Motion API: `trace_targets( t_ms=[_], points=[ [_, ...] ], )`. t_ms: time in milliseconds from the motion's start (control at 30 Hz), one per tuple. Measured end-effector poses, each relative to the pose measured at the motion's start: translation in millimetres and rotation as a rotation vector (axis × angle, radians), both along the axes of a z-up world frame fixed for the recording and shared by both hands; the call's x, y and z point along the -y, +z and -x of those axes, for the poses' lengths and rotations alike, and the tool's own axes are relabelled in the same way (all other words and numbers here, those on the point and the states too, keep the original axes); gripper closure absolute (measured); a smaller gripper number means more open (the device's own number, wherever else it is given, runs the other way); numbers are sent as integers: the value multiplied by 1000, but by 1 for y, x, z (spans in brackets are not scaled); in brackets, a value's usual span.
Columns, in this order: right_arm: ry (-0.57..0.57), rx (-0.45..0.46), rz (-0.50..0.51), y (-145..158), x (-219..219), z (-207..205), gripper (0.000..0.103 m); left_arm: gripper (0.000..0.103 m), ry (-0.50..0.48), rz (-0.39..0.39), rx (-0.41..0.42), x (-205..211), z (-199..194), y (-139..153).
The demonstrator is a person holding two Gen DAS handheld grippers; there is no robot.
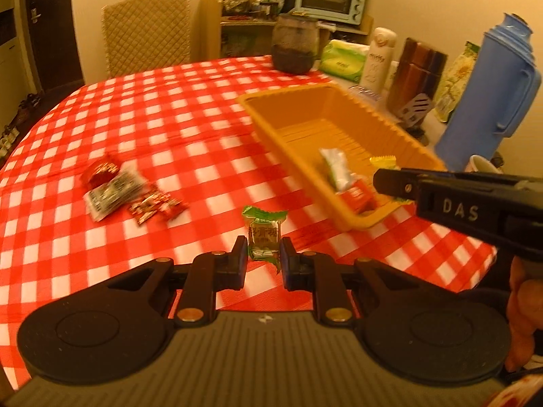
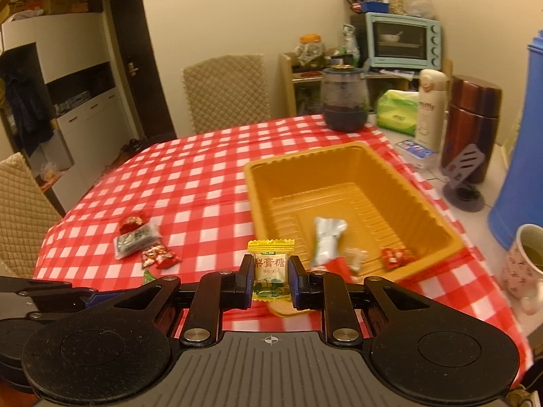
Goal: Organize snacks
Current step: 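Carry both candies over the orange tray and lower them inside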
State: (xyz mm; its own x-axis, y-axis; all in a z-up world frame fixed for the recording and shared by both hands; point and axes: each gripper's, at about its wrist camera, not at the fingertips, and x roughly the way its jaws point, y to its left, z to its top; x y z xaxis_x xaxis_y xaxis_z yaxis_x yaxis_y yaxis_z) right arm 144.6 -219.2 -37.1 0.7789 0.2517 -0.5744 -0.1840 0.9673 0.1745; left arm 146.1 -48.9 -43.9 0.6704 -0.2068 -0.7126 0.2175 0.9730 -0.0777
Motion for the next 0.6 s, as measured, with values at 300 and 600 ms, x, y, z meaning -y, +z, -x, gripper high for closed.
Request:
trace_targets(
  t_ms=[300, 600],
  points=[
    [-63, 6, -2, 8, 40, 4, 82, 85, -56, 12, 19, 38, -8, 16],
    [-114, 1, -15, 8, 75, -1, 82, 85, -101, 11, 23, 66, -20, 20]
  ],
)
